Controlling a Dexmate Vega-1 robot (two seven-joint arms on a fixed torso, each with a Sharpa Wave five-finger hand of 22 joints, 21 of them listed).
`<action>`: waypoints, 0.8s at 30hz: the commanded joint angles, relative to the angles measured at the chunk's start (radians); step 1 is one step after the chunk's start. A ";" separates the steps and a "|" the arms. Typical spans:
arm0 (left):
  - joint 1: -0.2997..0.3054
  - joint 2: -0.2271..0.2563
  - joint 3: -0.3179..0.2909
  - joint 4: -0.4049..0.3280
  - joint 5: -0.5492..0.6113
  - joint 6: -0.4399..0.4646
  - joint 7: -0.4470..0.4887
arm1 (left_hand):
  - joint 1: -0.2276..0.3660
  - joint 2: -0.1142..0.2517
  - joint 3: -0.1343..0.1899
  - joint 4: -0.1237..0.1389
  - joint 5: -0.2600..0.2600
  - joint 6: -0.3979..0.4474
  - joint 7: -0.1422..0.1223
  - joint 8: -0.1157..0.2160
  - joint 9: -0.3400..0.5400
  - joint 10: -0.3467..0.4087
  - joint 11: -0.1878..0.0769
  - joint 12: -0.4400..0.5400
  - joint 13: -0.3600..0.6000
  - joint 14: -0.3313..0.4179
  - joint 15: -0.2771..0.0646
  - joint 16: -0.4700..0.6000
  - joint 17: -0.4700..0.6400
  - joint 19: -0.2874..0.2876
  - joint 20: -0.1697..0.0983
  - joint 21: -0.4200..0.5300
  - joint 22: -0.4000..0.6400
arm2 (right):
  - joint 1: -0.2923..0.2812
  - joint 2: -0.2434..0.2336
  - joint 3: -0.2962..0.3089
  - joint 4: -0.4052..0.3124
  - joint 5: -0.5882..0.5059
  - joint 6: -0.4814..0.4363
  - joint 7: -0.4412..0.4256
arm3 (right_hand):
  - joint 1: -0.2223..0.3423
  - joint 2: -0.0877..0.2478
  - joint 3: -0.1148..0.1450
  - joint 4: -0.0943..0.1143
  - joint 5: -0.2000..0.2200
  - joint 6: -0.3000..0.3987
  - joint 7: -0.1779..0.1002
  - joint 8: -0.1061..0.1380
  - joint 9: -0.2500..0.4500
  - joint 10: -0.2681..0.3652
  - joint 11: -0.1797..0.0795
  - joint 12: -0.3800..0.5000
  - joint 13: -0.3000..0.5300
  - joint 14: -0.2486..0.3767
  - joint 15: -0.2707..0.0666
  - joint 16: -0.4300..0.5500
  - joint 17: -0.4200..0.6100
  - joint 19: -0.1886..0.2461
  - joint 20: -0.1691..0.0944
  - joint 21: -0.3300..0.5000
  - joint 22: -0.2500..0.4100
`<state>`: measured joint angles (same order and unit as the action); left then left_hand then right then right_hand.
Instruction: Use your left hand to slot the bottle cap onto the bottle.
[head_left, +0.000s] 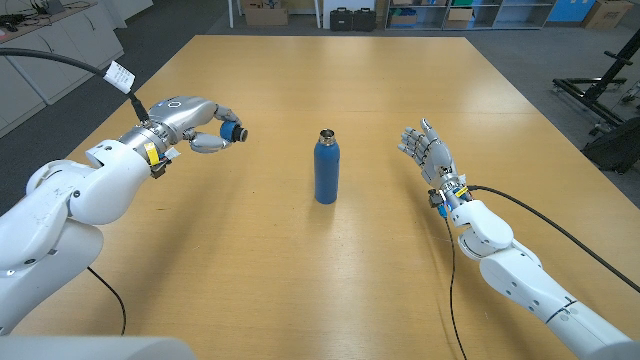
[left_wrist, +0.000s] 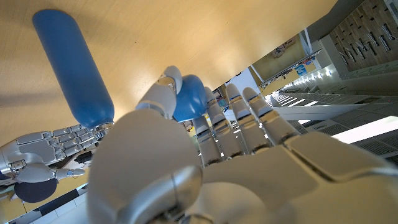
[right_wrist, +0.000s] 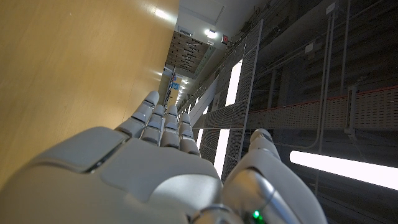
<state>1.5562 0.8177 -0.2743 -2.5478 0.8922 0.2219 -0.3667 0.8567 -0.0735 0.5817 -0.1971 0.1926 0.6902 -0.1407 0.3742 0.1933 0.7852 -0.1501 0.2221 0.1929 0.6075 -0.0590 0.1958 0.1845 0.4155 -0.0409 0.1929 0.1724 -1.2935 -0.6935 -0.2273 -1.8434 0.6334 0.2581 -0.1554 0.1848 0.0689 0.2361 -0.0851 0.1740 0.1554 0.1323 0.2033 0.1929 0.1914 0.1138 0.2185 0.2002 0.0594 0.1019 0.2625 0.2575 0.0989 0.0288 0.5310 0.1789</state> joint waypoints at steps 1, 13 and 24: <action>-0.120 0.092 0.113 -0.018 0.203 0.012 -0.063 | 0.053 0.047 0.020 0.016 0.004 0.085 -0.064 0.003 0.005 0.076 -0.065 0.001 0.006 0.008 -0.176 0.001 0.001 0.004 -0.065 -0.001 -0.001 | -0.009 0.003 0.001 -0.006 0.001 0.001 -0.005 | 0.002 0.006 -0.002 -0.003 0.006 0.010 0.002 -0.001 0.004 0.012 0.000 0.005 0.002 0.007 0.003 0.000 0.003 0.011 -0.001 -0.005 0.004; -0.232 0.136 0.197 0.001 0.285 -0.045 -0.059 | 0.059 0.049 0.018 0.019 0.002 0.092 -0.063 0.004 0.005 0.082 -0.066 -0.001 0.006 0.014 -0.176 0.003 0.003 0.006 -0.070 0.000 -0.001 | -0.017 0.012 0.002 -0.010 0.000 0.008 -0.012 | 0.002 0.006 -0.002 -0.003 0.006 0.010 0.003 -0.001 0.004 0.012 -0.002 0.005 0.002 0.006 0.001 0.000 0.003 0.013 -0.001 -0.008 0.004; -0.257 0.171 0.221 0.031 0.359 -0.120 0.028 | 0.058 0.040 0.014 0.020 -0.001 0.086 -0.064 0.000 0.004 0.079 -0.067 -0.006 0.006 0.019 -0.174 0.000 0.002 0.013 -0.075 0.001 -0.001 | -0.017 0.019 -0.005 -0.004 0.000 0.007 -0.015 | 0.002 0.007 -0.003 -0.004 0.006 0.011 0.003 -0.001 0.004 0.013 -0.003 0.005 0.002 0.007 0.003 0.000 0.003 0.014 -0.002 -0.010 0.004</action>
<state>1.3351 0.9560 -0.0856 -2.5399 1.1761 0.1616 -0.4140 0.8749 -0.0784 0.5817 -0.1971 0.1915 0.6996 -0.1488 0.3704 0.1932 0.7902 -0.1484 0.2166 0.1980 0.6182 -0.0589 0.1959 0.1845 0.4206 -0.0459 0.1929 0.1675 -1.3091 -0.6816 -0.2266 -1.8507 0.6327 0.2638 -0.1661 0.1848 0.0688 0.2333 -0.0879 0.1740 0.1554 0.1323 0.2033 0.1929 0.2004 0.1121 0.2185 0.2002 0.0595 0.1019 0.2627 0.2575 0.1063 0.0288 0.5226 0.1790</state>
